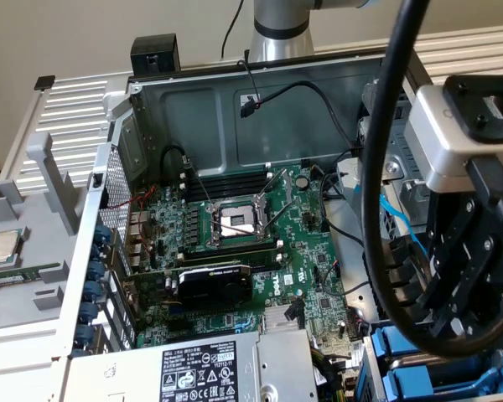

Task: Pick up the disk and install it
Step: 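Insert the second disk wire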

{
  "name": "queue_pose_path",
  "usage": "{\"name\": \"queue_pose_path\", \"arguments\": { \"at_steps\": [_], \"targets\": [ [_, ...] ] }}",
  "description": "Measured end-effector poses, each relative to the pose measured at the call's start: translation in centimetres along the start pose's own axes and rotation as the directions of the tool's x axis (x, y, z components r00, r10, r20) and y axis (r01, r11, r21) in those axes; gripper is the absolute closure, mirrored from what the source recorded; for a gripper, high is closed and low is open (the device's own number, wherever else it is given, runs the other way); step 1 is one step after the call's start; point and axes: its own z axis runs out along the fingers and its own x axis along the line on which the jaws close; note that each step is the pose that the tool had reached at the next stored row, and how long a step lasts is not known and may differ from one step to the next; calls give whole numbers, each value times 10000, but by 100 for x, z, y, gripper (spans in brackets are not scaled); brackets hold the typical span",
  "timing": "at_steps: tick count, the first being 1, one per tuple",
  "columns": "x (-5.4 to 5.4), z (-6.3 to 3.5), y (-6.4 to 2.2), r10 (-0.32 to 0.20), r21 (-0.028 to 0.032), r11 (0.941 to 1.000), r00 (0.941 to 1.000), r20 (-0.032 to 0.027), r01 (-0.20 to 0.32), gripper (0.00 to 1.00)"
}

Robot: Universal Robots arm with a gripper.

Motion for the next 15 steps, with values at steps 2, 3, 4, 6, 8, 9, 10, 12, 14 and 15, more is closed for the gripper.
{"name": "queue_pose_path", "arguments": {
  "at_steps": [2,3,4,6,8,9,10,12,14,15],
  "targets": [
    [-3,-28,5,0,13,10000,10000,-3,0,69],
    [-4,-49,7,-1,22,10000,10000,-2,1,69],
    [-6,-75,10,-2,26,10000,10000,-2,2,69],
    [-11,-133,17,-2,41,10000,10000,-5,2,69],
    [-18,-189,24,-3,68,10000,10000,-5,3,69],
    [-22,-216,27,-4,84,10000,10000,-5,5,69],
    [-26,-242,30,-5,101,9999,10000,-6,5,69],
    [-31,-278,29,-6,122,9999,10000,-7,6,69],
    [-31,-287,25,-6,127,9999,10000,-5,6,69],
    [-32,-287,23,-6,124,9999,10000,-4,6,69]
  ]
}}
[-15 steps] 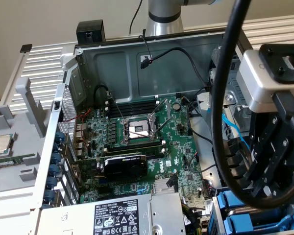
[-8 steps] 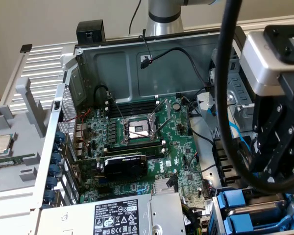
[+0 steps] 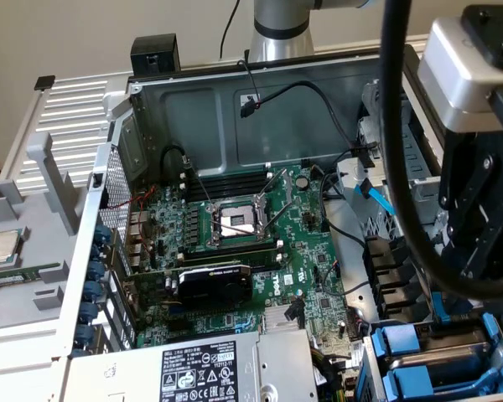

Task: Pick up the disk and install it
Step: 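Insert the second disk wire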

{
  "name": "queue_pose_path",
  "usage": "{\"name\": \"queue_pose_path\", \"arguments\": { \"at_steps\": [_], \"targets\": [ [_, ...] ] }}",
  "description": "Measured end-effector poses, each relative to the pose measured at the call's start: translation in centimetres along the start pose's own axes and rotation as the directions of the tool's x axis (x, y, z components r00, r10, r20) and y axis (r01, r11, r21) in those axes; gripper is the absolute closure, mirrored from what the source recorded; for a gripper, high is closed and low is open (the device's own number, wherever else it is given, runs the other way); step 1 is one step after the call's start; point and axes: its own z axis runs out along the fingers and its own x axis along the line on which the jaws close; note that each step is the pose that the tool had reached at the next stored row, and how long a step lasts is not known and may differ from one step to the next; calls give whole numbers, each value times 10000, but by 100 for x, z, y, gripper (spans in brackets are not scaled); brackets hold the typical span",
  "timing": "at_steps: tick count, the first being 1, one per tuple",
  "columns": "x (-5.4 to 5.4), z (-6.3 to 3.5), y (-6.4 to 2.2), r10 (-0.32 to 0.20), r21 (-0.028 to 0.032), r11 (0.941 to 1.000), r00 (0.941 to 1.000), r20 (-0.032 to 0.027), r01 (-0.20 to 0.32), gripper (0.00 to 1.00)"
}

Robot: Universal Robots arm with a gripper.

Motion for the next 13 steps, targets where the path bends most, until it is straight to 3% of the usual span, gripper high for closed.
{"name": "queue_pose_path", "arguments": {
  "at_steps": [13],
  "targets": [
    [0,-2,0,-1,-1,10000,10000,-2,1,69]
  ]
}}
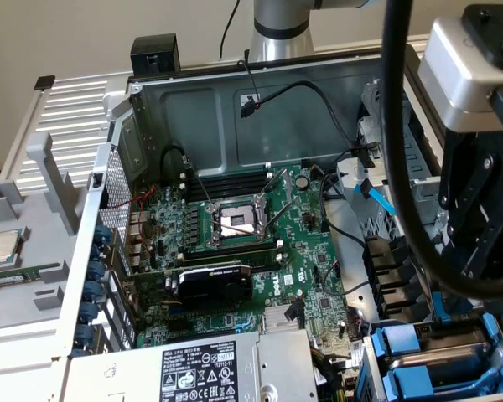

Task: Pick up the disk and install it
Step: 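Insert the second disk wire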

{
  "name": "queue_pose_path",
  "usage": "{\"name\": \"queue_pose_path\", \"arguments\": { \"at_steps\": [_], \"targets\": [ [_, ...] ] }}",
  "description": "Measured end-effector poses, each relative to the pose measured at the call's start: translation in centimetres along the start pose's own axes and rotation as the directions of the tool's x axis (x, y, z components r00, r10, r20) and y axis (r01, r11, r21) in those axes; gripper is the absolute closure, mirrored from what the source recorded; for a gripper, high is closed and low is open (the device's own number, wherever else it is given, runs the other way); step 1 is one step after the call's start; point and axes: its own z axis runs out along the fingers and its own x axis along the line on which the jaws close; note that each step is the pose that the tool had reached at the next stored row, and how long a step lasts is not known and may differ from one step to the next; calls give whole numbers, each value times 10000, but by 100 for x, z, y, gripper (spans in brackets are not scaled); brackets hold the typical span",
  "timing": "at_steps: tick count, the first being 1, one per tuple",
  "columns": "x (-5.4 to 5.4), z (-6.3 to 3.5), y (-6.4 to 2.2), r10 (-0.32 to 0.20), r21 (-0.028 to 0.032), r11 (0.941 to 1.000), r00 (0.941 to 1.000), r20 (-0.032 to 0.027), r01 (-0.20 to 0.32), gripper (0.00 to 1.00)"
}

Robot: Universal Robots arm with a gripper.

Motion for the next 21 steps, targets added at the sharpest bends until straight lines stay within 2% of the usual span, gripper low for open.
{"name": "queue_pose_path", "arguments": {
  "at_steps": [8,10,13,17,21],
  "targets": [
    [0,0,0,0,0,10000,10000,0,0,71],
    [0,0,0,0,0,10000,10000,0,0,84],
    [0,0,0,-21,3,10000,10000,-4,21,89],
    [0,0,1,-689,-29,9976,9976,-75,689,89],
    [0,0,0,-1411,-78,9900,9899,-152,1410,89]
  ]
}}
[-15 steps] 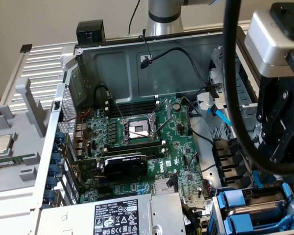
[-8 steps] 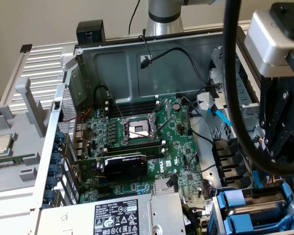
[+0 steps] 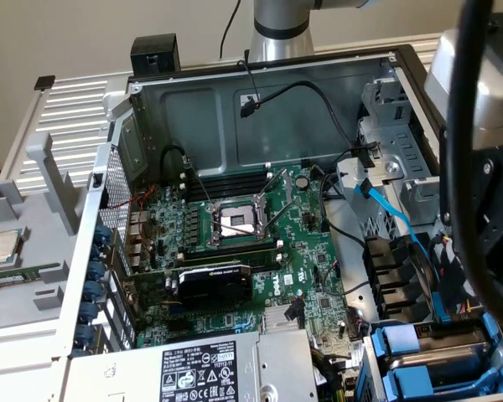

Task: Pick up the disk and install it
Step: 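Insert the second disk wire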

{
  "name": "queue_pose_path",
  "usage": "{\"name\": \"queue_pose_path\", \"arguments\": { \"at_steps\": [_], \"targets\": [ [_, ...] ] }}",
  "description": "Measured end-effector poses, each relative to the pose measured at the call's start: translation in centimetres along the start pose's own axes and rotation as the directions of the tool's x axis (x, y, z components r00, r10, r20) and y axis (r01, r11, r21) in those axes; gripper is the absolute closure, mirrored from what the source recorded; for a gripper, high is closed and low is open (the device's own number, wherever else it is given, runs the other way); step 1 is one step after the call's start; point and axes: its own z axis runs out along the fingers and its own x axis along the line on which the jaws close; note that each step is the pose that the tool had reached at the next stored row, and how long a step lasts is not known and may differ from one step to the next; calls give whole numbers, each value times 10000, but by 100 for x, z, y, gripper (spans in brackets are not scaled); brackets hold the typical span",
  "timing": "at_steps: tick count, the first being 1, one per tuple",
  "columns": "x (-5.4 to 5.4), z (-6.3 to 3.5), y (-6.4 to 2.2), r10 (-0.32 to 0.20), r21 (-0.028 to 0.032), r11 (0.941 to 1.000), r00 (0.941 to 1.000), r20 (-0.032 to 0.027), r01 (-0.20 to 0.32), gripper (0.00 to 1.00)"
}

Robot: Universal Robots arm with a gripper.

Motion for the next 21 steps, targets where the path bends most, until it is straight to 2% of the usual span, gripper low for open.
{"name": "queue_pose_path", "arguments": {
  "at_steps": [5,9,11,16,19,21],
  "targets": [
    [0,0,0,-900,-47,9959,9959,-74,900,89],
    [0,1,0,-1621,-92,9868,9867,-128,1619,89],
    [0,1,0,-1988,-119,9800,9799,-160,1986,89],
    [0,1,0,-2867,-190,9580,9577,-234,2863,89],
    [0,1,0,-3383,-233,9410,9407,-269,3377,89],
    [0,0,0,-3721,-250,9281,9278,-272,3714,89]
  ]
}}
